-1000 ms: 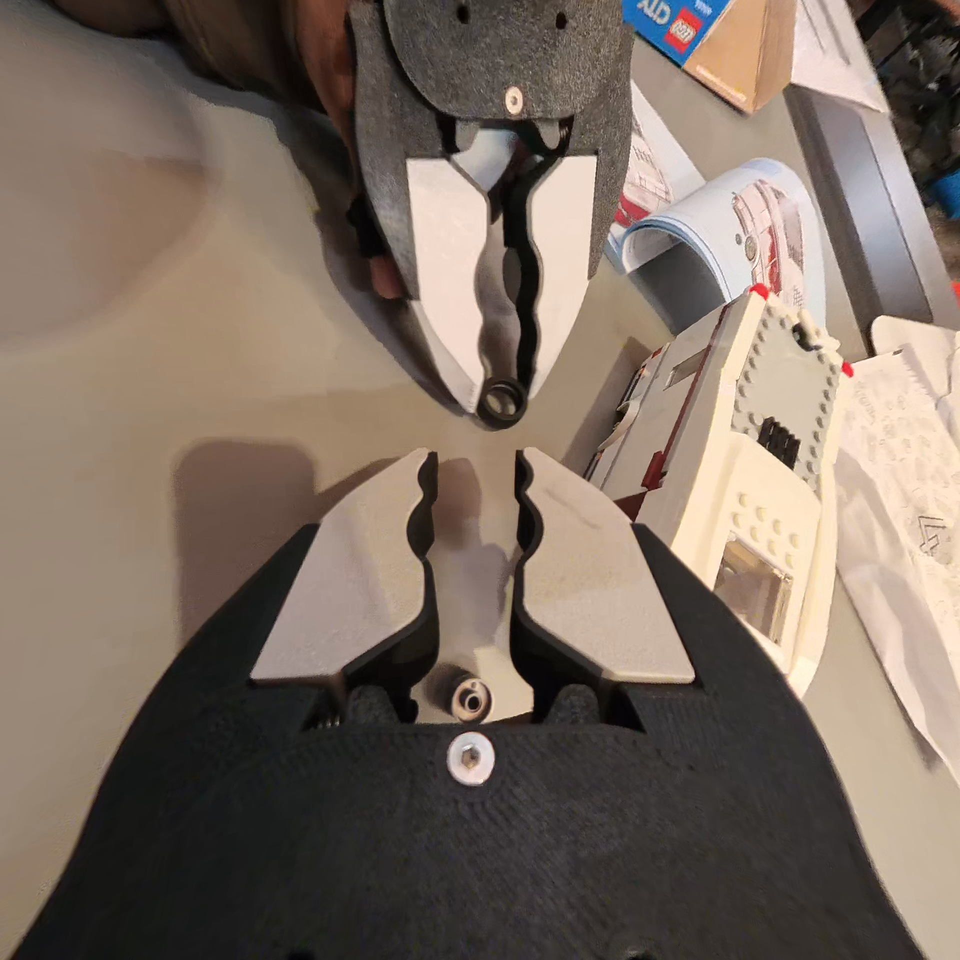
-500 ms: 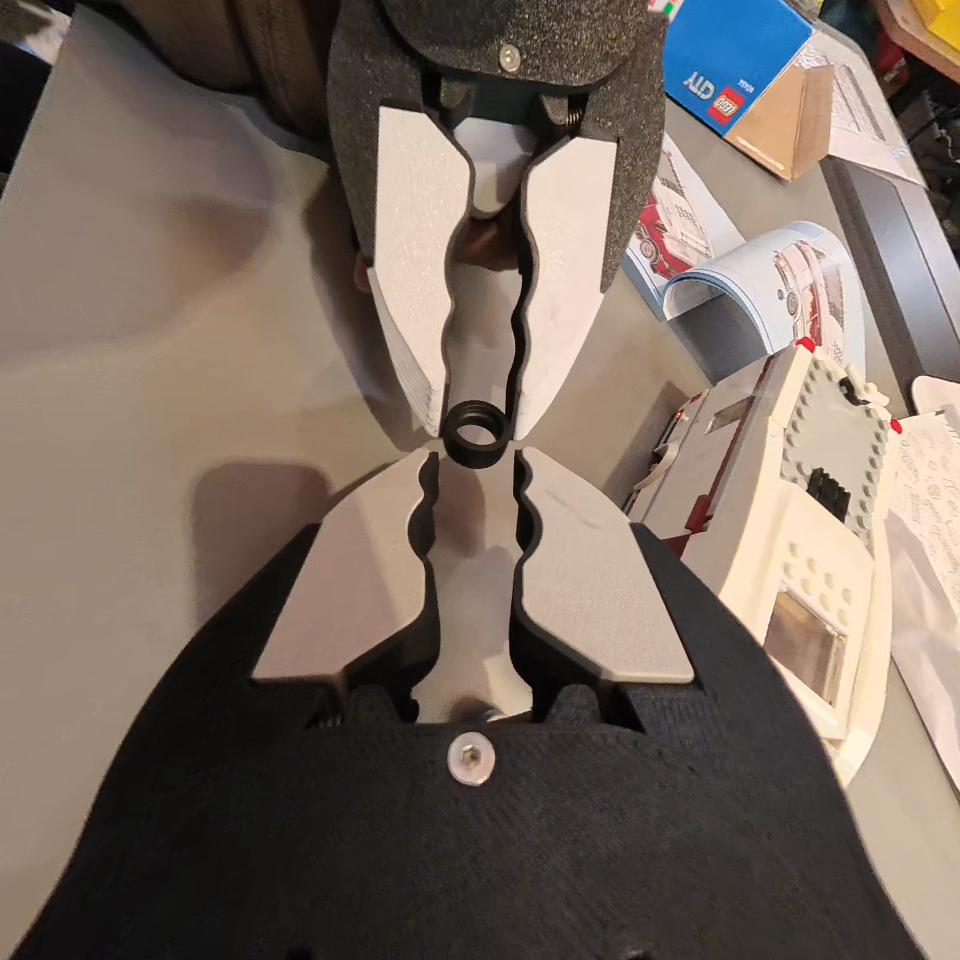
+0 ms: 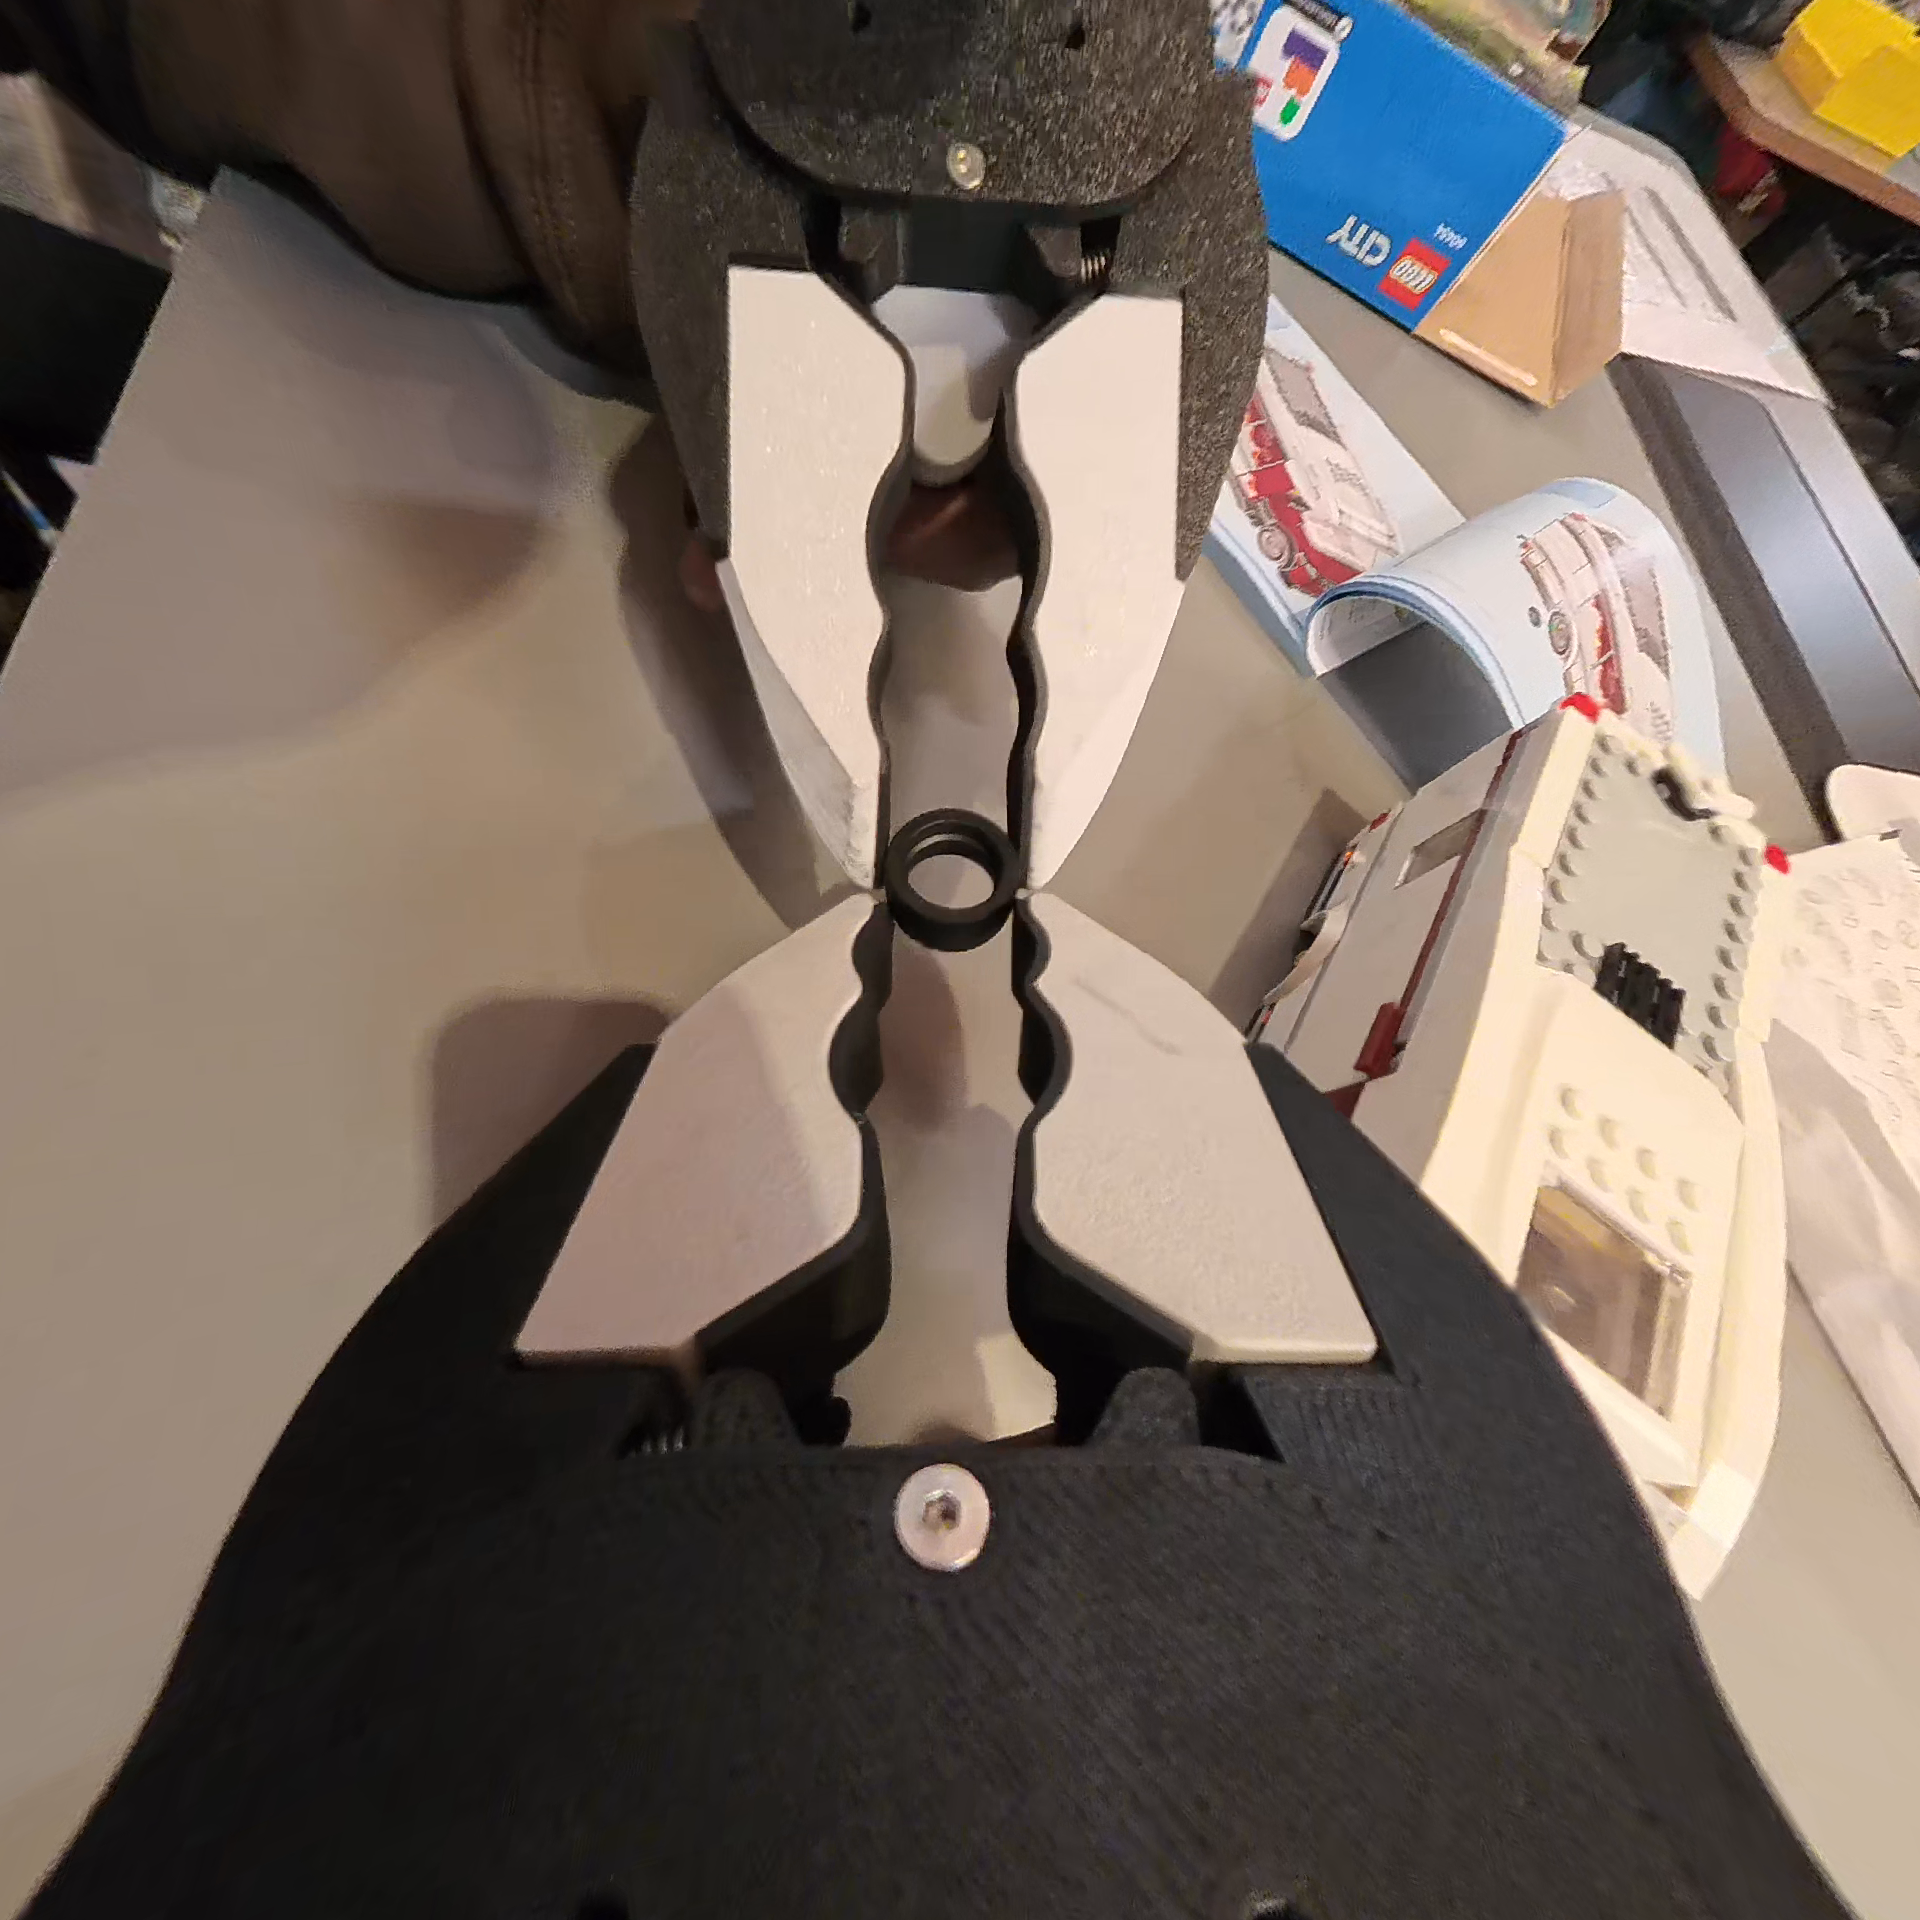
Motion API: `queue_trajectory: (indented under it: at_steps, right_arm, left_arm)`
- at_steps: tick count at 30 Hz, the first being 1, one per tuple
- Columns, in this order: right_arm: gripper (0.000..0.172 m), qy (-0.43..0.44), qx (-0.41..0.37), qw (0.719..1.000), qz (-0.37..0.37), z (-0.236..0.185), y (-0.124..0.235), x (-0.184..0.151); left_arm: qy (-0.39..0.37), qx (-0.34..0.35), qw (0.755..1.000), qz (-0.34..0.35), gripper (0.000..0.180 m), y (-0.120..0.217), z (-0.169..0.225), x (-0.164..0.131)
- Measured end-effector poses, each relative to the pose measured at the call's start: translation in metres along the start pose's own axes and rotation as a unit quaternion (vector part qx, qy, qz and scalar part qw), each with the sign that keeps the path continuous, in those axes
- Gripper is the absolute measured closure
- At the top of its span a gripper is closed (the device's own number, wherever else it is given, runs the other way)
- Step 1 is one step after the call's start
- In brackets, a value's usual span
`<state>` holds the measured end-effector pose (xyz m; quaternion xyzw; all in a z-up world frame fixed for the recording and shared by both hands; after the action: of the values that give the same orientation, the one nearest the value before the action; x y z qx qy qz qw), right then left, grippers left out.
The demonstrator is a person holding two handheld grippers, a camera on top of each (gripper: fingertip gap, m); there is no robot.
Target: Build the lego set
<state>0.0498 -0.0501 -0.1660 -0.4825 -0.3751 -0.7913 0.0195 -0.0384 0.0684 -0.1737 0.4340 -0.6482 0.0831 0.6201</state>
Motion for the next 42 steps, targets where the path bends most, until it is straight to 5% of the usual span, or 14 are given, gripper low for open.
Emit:
queue_trajectory:
  at_steps: [9,21,34,42]
  right_arm:
    - [0.150,-0.027,-0.024,0.997,0.066,0.008,0.014,0.010]
    - [0.150,-0.045,-0.025,0.992,0.114,0.008,0.021,0.017]
    - [0.140,0.142,-0.140,0.975,0.097,-0.003,0.024,0.018]
    - [0.156,0.193,-0.164,0.964,0.085,-0.008,0.020,0.017]
  left_arm:
    - [0.099,-0.014,0.988,0.115,0.154,0.009,-0.011,0.008]
    - [0.127,-0.027,0.978,0.166,0.157,0.014,-0.013,0.010]
    - [0.242,-0.098,0.947,0.187,0.156,0.015,-0.023,0.006]
    - [0.248,-0.113,0.946,0.177,0.156,0.012,-0.021,0.005]
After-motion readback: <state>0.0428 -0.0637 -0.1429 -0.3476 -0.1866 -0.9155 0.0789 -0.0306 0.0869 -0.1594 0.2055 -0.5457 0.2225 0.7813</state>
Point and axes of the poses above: each gripper's, where its closed fingertips meet, y back along the fingers, x out of its top, z = x × y across the jaws, the point moved 9 cm from there along y, back along the fingers, and after that the axes turned 3 degrees about x, right-handed, at the moved point
